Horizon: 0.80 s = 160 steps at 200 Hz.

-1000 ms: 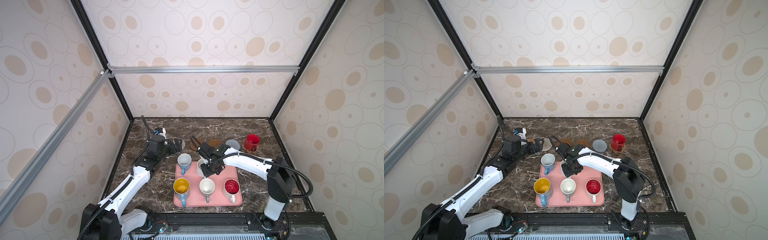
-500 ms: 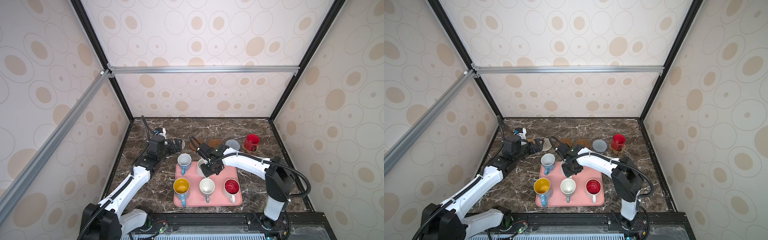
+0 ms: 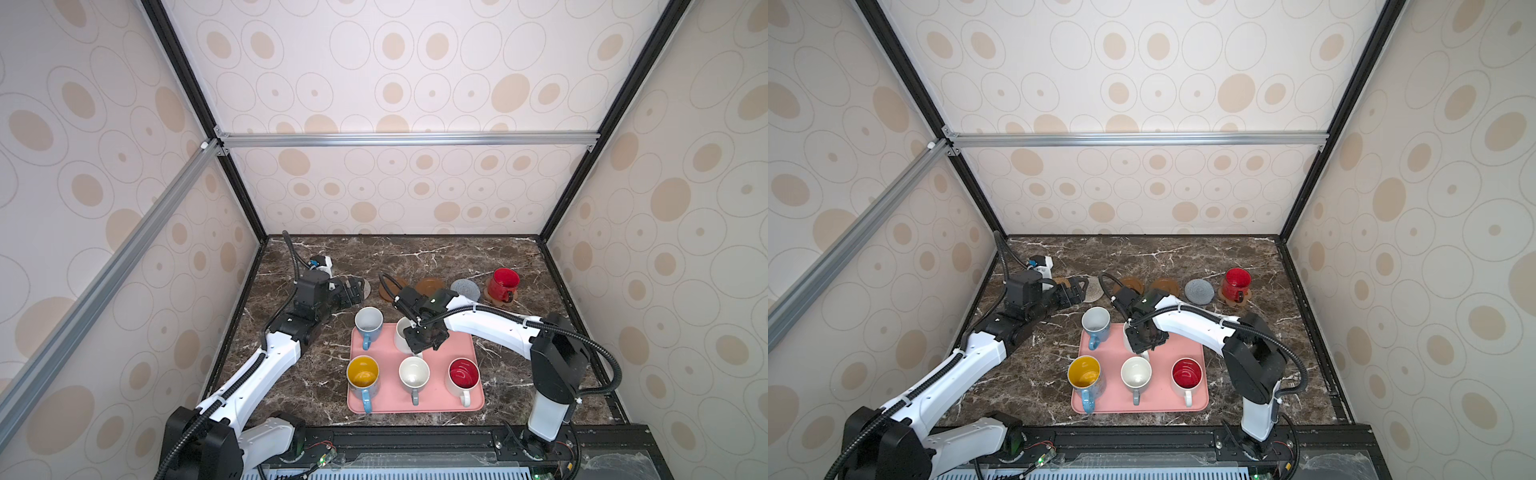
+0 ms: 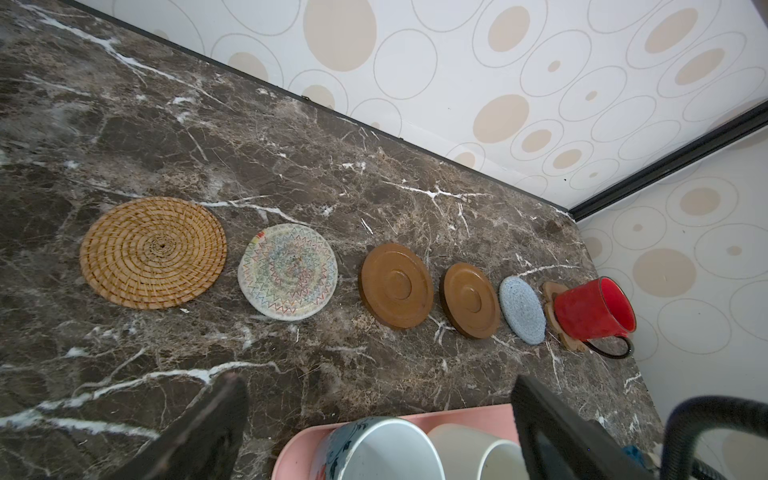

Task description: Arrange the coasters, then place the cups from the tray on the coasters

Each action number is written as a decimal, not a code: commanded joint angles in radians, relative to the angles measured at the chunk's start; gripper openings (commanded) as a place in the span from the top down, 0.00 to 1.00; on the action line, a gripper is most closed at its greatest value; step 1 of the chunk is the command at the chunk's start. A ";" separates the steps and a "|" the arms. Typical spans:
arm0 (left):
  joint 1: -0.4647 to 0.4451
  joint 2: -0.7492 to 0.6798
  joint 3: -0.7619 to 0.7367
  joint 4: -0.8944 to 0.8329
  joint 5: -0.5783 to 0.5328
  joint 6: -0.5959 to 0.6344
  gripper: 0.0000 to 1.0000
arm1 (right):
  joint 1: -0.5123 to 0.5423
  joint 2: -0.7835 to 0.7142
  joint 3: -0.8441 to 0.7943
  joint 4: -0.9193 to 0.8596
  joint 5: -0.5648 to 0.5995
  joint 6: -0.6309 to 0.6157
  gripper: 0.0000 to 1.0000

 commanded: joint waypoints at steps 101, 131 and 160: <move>-0.006 -0.006 0.003 0.026 0.005 -0.003 0.00 | 0.009 0.023 0.009 -0.035 0.000 0.012 0.56; -0.006 -0.004 0.005 0.028 0.005 -0.003 0.00 | 0.009 0.029 0.015 -0.040 0.000 0.006 0.56; -0.007 0.004 0.014 0.025 0.010 0.000 0.00 | 0.009 0.035 0.021 -0.041 -0.002 0.003 0.56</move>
